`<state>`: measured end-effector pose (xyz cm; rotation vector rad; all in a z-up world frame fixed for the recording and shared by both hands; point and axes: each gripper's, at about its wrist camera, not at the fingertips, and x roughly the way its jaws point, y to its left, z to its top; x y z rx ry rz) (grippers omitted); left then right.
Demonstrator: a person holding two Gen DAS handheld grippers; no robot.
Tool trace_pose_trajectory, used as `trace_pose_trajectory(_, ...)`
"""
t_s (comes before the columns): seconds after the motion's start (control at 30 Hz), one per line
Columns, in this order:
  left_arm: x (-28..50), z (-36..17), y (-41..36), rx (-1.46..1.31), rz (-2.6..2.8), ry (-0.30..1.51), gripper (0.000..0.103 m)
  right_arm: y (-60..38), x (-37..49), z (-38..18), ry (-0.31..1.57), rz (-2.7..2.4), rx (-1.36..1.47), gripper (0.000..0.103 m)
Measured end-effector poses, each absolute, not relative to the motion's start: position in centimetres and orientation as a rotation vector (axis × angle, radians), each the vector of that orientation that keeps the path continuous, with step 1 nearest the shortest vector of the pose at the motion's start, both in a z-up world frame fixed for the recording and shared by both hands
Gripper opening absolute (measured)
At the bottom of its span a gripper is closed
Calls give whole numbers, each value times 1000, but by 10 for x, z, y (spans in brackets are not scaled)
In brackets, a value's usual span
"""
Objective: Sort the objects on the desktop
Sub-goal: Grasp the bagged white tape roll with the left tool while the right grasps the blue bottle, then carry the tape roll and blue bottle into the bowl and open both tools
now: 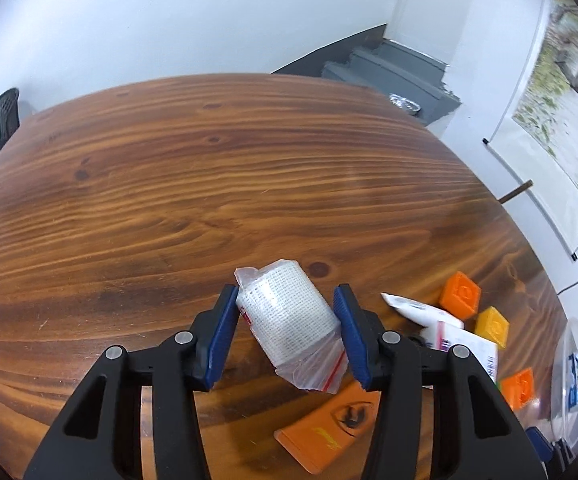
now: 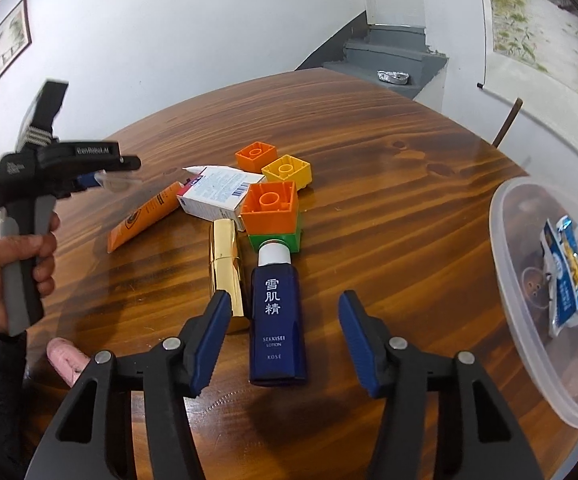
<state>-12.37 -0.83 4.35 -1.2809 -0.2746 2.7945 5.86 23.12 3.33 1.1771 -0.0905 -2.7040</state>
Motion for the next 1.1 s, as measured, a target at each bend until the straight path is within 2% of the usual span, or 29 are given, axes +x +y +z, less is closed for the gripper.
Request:
trace_pose_trajectory(0.1, -119, 51, -2, -1252, 2783, -256, 52, 232, 59, 34, -93, -2707, 1185, 57)
trace_pose_trajectory(0.3, -112, 60, 8, -1221, 2759, -232, 52, 237, 58, 33, -120, -2722, 1204, 57)
trace_pose_trajectory(0.57, -97, 69, 24, -1187, 2739, -186, 52, 211, 46, 25, -3, -2663, 1244, 56)
trace_pose_trajectory(0.7, -96, 67, 31, -1197, 2726, -168, 52, 210, 44, 23, -6, -2658, 1254, 48)
trace_pose_trajectory(0.8, -96, 63, 36, -1214, 2709, -159, 52, 211, 44, 22, 10, -2673, 1257, 33)
trace_pose_trajectory(1.1, -78, 71, 67, -1153, 2671, -71, 52, 228, 63, 30, -104, -2673, 1181, 32)
